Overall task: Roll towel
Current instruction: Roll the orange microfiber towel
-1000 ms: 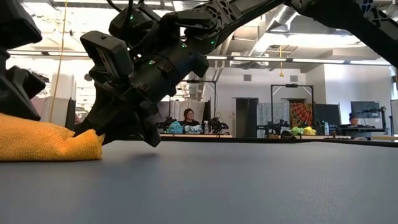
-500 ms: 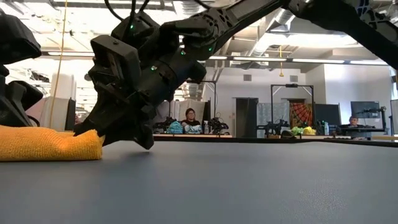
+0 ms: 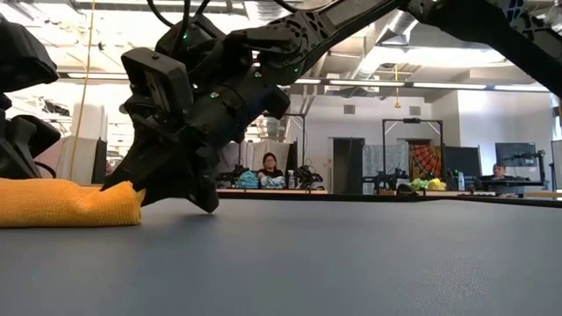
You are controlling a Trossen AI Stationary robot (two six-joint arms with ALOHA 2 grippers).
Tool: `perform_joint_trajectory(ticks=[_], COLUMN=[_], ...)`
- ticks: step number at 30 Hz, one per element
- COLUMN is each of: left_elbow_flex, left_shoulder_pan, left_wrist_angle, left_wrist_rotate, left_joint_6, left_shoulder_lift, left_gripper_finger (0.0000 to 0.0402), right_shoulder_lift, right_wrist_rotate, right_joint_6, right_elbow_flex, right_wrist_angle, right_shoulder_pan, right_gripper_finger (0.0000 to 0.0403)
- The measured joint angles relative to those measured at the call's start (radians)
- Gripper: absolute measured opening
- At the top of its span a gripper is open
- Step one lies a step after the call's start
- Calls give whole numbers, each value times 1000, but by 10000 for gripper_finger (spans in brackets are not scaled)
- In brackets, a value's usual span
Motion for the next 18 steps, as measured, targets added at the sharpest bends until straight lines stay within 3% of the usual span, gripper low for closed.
perform_joint_trajectory(ticks=[8,13,18], left_elbow_flex=[0,0,0], left_shoulder_pan=[0,0,0], left_wrist_angle=[-1,-1,-1], left_wrist_rotate=[-4,-4,-4], left_joint_6=[8,15,16], left_shoulder_lift=[0,0,0], left_gripper_finger=[0,0,0], right_shoulder_lift=[-23,-26,-38], right_wrist_rotate=[-17,-20,-105], right_joint_6=[-8,-16,-28], right_elbow_flex=[-1,0,0], right_wrist_angle=[-24,-51,-88], right_shoulder_pan=[-12,-13,-35], right_gripper_finger=[72,127,192])
